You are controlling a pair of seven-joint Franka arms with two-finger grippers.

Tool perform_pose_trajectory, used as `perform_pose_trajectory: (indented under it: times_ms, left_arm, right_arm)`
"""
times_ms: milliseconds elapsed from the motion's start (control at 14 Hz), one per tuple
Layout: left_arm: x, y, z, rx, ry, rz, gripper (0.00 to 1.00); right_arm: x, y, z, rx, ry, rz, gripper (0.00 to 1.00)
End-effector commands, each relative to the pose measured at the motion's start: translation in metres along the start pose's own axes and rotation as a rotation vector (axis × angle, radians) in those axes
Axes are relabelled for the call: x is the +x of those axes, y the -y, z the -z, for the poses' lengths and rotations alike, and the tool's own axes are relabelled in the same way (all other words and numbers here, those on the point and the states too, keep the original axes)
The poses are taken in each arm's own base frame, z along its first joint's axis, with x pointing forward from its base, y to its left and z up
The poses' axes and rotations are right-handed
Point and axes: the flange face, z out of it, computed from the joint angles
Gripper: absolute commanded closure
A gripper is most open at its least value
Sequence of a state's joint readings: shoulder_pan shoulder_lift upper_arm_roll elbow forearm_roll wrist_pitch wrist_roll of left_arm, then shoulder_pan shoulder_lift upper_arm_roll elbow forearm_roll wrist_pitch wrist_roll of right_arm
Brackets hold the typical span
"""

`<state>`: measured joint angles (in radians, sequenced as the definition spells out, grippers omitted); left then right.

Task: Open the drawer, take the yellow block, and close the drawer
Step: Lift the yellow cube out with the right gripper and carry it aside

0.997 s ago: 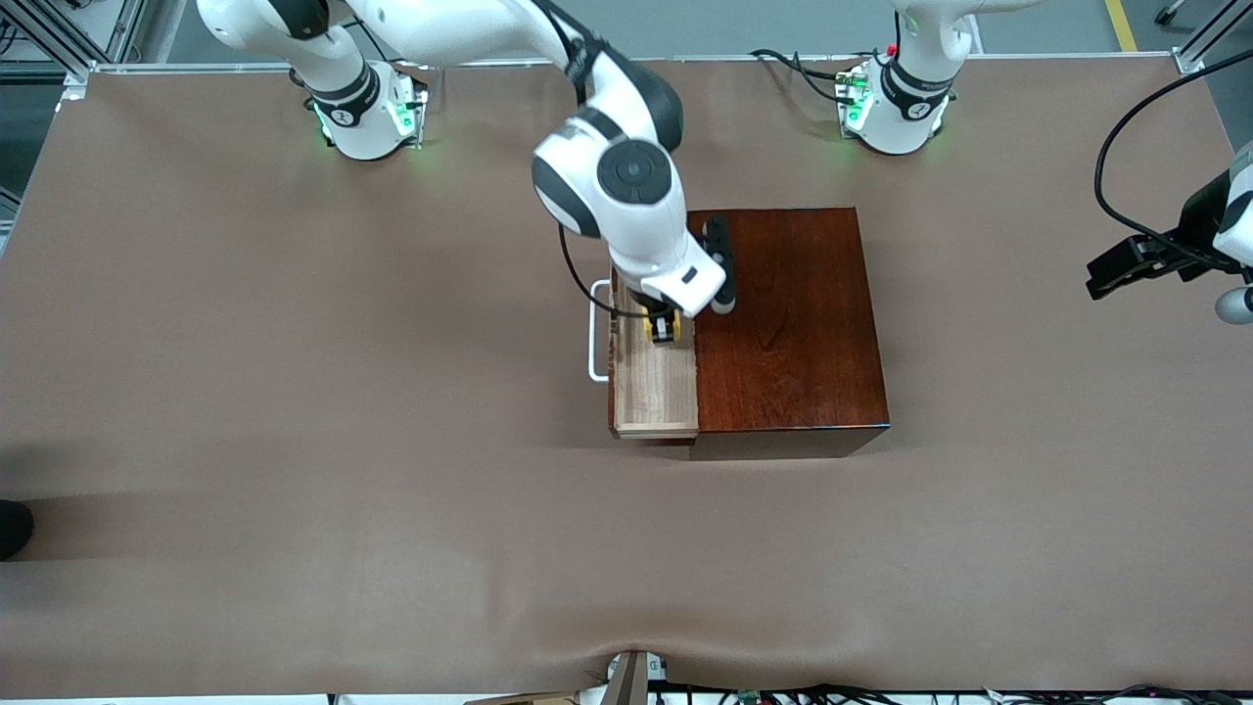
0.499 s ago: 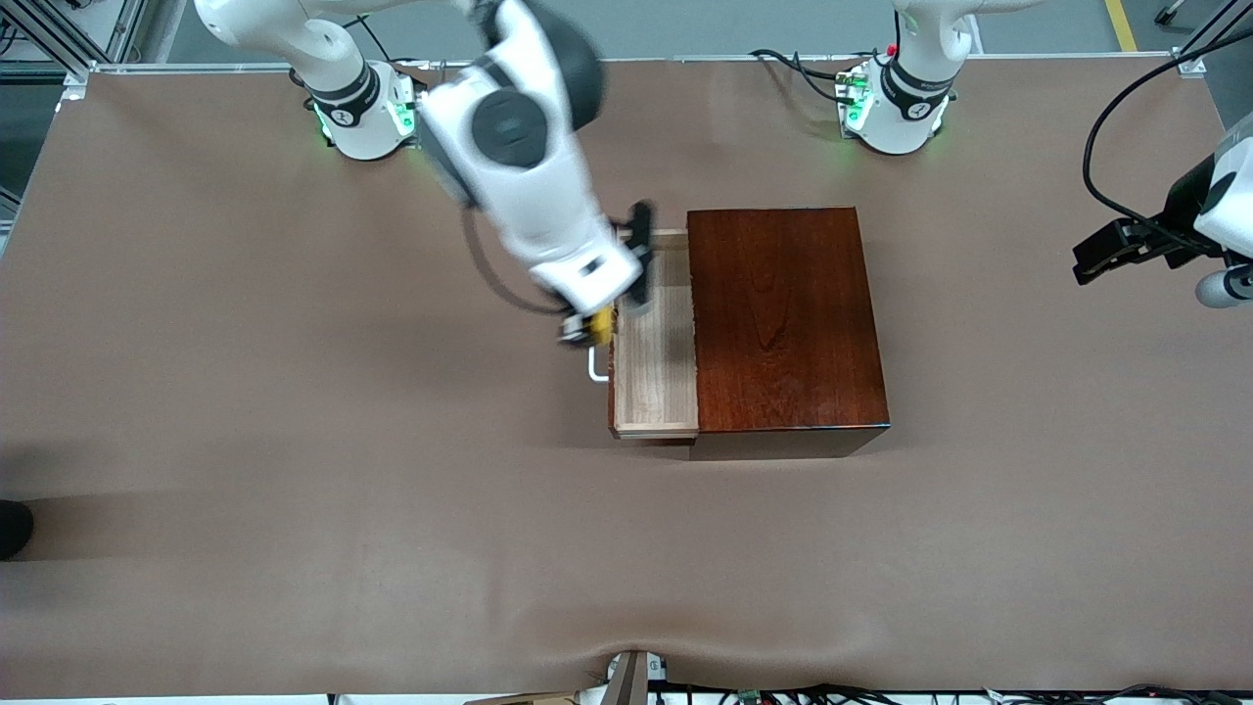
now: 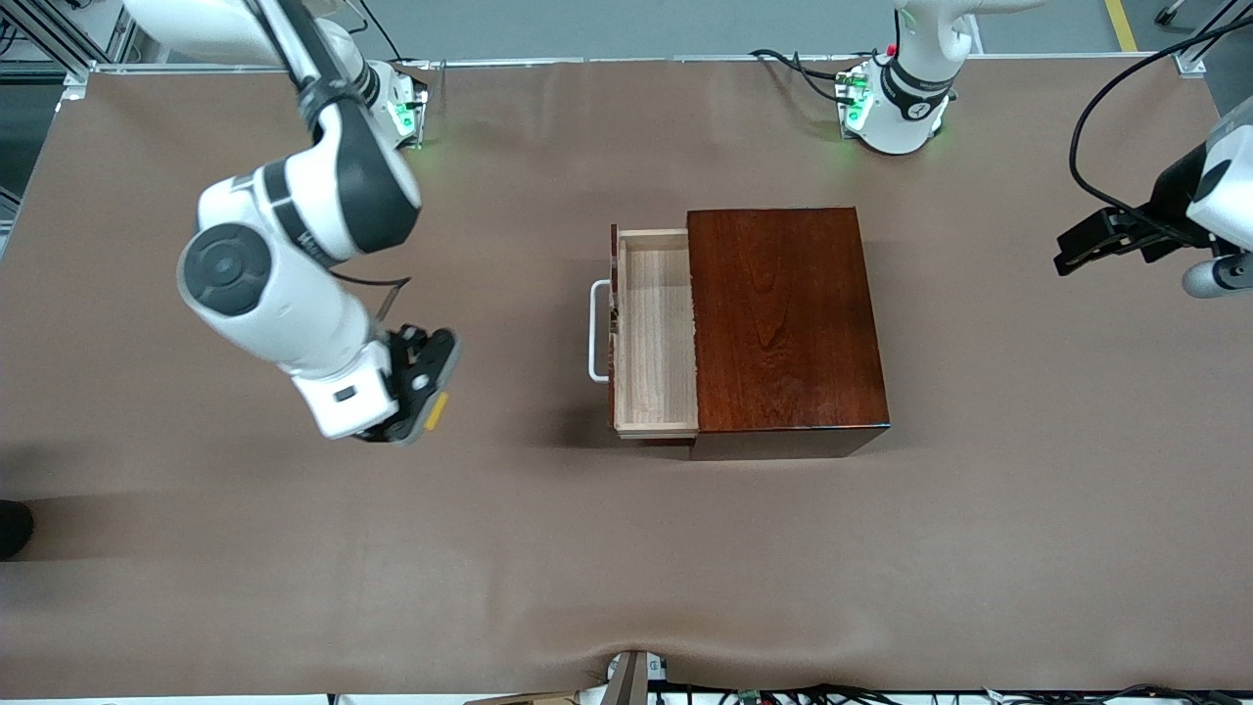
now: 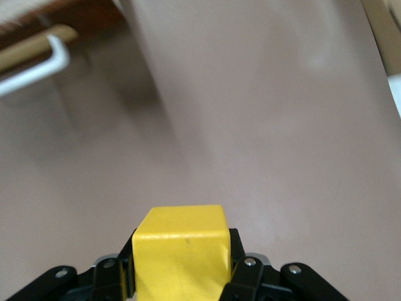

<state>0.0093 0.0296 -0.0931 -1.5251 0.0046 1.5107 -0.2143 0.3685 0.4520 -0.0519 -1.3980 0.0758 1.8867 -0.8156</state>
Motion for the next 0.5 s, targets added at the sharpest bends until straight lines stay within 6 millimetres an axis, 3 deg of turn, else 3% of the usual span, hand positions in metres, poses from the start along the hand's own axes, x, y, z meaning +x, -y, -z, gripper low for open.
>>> perform_pose_trajectory:
  times_ms: [0, 214, 427]
  left_arm:
    - [-0.012, -0.016, -0.004, 0.003, 0.051, -0.069, 0.00]
    - [-0.013, -0.015, -0.002, 0.010, 0.047, -0.197, 0.00]
    - [-0.016, -0.012, 0.002, 0.012, 0.044, -0.227, 0.00]
  right_arm:
    - [-0.045, -0.020, -0.009, -0.023, 0.044, -0.143, 1.00]
    - [-0.092, -0.046, -0.038, -0.038, 0.081, -0.340, 1.00]
    - [-0.116, -0.053, -0.059, -0.040, 0.101, -0.580, 1.00]
